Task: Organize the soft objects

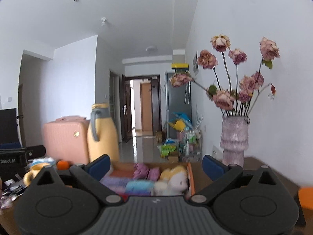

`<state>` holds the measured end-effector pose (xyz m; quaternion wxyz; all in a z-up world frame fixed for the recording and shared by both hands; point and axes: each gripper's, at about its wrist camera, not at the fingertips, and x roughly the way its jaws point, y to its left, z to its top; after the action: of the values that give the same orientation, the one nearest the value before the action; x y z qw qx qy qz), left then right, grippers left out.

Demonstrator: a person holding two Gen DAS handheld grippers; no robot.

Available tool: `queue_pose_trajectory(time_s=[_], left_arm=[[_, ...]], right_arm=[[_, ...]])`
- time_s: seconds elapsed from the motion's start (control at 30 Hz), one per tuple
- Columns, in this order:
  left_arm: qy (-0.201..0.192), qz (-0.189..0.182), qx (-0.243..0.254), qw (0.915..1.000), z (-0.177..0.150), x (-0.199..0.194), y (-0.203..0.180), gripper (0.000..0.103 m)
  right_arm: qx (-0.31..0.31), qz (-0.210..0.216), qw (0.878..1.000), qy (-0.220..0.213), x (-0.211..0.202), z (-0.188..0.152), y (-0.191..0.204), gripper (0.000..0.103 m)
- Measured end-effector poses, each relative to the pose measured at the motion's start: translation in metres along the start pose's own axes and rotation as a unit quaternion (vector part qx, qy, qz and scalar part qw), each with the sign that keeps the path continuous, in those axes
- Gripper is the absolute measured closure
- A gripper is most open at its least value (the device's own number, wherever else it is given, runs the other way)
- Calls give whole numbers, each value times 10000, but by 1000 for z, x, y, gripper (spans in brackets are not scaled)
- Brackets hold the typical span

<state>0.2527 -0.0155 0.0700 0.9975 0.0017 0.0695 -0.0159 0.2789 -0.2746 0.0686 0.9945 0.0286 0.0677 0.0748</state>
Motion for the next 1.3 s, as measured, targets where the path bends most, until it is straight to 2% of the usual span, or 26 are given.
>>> queue_pose_trajectory(time_s=[0.17, 0.23, 0.37, 0.47, 0.63, 0.7, 0.8, 0.87, 1.0, 1.3], left_arm=[[-216, -241, 30, 9995, -20, -78, -1, 0], [-257, -297, 45, 9992, -30, -111, 2, 0], [-385, -94, 233, 9989, -57, -172, 6, 0], [-290, 103, 353, 9989, -71, -205, 10, 0], [-94, 130, 261, 9995, -98, -250, 19, 0], [-21, 67, 377, 9993, -100, -254, 19, 0], [-98, 224, 473, 9986, -98, -253, 14, 0], [-99, 203, 335, 9992, -94, -253, 16, 0], [-112, 239, 349, 9990, -94, -253, 15, 0], [-72, 93, 369, 9993, -94, -254, 16, 0]], right_arm=[[-56, 28, 9995, 313, -61, -16, 17, 2], [-187, 129, 9993, 298, -91, -26, 26, 1], [-307, 177, 9993, 150, -152, -50, 45, 0], [-349, 150, 9991, 195, -189, -62, 58, 0], [-189, 193, 9987, 444, -240, -94, 77, 0], [10, 275, 9983, 521, -254, -109, 82, 0], [-1, 296, 9972, 692, -261, -119, 86, 0], [-191, 206, 9975, 650, -263, -119, 88, 0], [-127, 383, 9968, 685, -266, -116, 88, 0], [-30, 347, 9972, 659, -263, -115, 85, 0]])
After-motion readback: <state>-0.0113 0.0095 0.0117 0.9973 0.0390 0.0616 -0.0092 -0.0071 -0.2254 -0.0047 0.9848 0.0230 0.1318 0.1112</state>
